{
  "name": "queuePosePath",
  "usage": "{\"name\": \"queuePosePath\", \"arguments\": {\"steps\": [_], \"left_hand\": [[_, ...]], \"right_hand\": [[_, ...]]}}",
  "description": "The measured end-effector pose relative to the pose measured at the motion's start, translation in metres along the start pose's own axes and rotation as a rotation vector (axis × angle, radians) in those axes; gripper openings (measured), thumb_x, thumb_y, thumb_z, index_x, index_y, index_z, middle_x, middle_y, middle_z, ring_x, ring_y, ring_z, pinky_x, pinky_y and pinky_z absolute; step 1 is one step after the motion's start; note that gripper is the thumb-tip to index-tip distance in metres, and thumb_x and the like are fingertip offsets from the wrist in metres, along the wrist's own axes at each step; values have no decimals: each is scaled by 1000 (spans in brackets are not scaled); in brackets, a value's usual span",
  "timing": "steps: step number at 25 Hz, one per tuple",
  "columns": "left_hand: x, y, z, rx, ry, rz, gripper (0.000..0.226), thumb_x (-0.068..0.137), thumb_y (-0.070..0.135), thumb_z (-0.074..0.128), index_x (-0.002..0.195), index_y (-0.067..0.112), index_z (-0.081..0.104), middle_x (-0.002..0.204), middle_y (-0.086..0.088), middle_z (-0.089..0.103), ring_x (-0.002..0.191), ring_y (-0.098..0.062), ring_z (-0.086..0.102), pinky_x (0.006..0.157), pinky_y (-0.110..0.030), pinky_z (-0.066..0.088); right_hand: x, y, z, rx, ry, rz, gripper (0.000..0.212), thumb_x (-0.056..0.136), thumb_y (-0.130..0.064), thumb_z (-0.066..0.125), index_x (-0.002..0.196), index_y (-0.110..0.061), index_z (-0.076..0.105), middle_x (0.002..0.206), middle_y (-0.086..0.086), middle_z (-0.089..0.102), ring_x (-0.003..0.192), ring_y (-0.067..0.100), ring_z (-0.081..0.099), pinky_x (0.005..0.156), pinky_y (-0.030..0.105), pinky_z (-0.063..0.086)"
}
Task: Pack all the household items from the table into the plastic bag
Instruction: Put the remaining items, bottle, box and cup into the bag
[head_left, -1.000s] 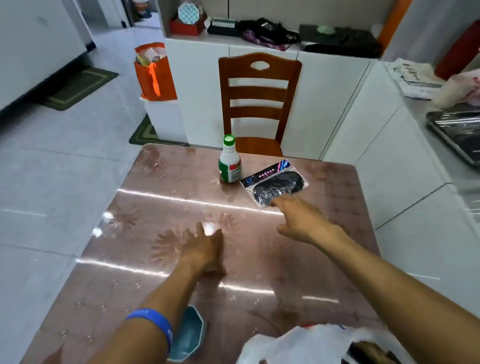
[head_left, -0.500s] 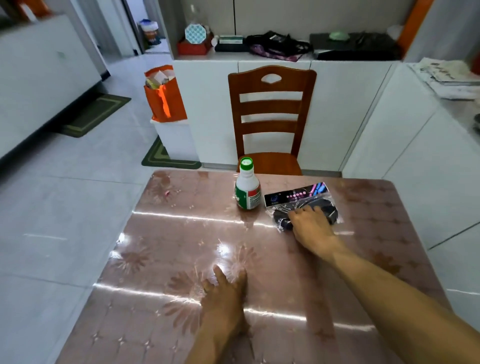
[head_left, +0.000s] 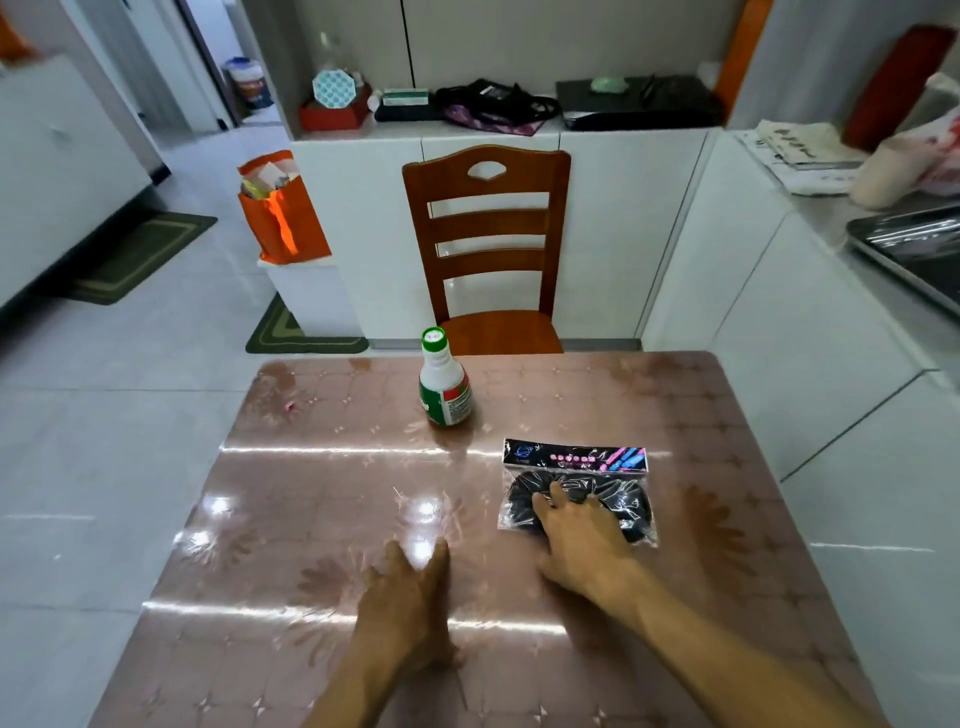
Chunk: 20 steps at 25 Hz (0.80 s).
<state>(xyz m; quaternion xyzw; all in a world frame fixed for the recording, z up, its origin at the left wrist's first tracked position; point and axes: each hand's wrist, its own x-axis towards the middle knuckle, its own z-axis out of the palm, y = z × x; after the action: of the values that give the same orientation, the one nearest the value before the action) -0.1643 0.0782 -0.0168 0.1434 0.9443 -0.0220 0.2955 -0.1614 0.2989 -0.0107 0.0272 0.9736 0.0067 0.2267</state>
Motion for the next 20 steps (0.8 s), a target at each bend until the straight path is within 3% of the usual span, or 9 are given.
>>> {"name": "queuePosePath", "arguments": {"steps": [2, 4, 7, 8, 10, 12, 14, 17, 20], "left_hand": [[6, 1, -25, -11, -17, 32, 81, 73, 54, 68, 144, 37, 33, 134, -12, 48, 113, -33, 54, 90, -36, 48], [22, 1, -63, -250, 121, -47, 60, 75, 51, 69, 130, 33, 54, 127, 0, 62, 108, -22, 61, 88, -31, 50], [65, 11, -128, -699, 552, -179, 74, 76, 34, 79, 139, 21, 43, 136, -7, 57, 117, -27, 57, 93, -41, 50], [79, 17, -148, -795, 618, -178, 79, 76, 29, 80, 142, 20, 37, 141, -8, 51, 124, -29, 52, 96, -45, 48], [104, 28, -173, -987, 586, -132, 80, 80, 22, 78, 146, 21, 34, 150, -7, 42, 135, -31, 43, 104, -50, 42], [123, 28, -176, -1181, 492, -76, 65, 86, 18, 72, 143, 21, 42, 148, -5, 45, 134, -31, 44, 105, -52, 43], [123, 23, -169, -1189, 512, -49, 52, 88, 19, 69, 137, 20, 50, 141, -5, 53, 129, -28, 50, 103, -49, 45], [100, 21, -154, -941, 627, 25, 38, 90, 24, 67, 126, 20, 57, 129, -5, 62, 118, -24, 58, 97, -45, 51], [45, 22, -141, -1028, 731, 80, 34, 90, 26, 66, 122, 18, 60, 121, -3, 65, 109, -17, 62, 92, -40, 54]], "right_hand": [[3, 8, -4, 3, 56, -41, 57, 86, -18, 51, 142, -17, 39, 145, 10, 43, 110, 36, 61, 94, 43, 47], [3, 17, -7, -6, 61, -81, 60, 85, -10, 50, 143, -21, 40, 148, 8, 43, 113, 33, 61, 91, 41, 50], [6, 22, -6, -40, 53, -114, 65, 85, -5, 51, 146, -24, 36, 153, 5, 39, 117, 31, 60, 92, 42, 51], [8, 22, -5, -47, 56, -116, 65, 85, -5, 51, 145, -24, 36, 151, 4, 41, 116, 31, 61, 92, 42, 52], [12, 23, -4, -53, 62, -103, 66, 85, -5, 52, 146, -25, 34, 152, 4, 40, 114, 31, 62, 91, 43, 53], [16, 21, 1, -76, 57, -93, 71, 87, -5, 51, 150, -25, 27, 159, 4, 28, 116, 31, 61, 92, 42, 51], [18, 22, 3, -96, 62, -97, 72, 87, -4, 50, 151, -25, 25, 161, 4, 23, 118, 31, 59, 93, 40, 48], [22, 27, 4, -87, 76, -97, 70, 87, -3, 46, 150, -30, 28, 160, 1, 26, 119, 30, 59, 92, 41, 51], [22, 34, -1, -60, 96, -87, 61, 88, -7, 47, 143, -34, 44, 148, 0, 48, 121, 27, 58, 94, 38, 51]]}}
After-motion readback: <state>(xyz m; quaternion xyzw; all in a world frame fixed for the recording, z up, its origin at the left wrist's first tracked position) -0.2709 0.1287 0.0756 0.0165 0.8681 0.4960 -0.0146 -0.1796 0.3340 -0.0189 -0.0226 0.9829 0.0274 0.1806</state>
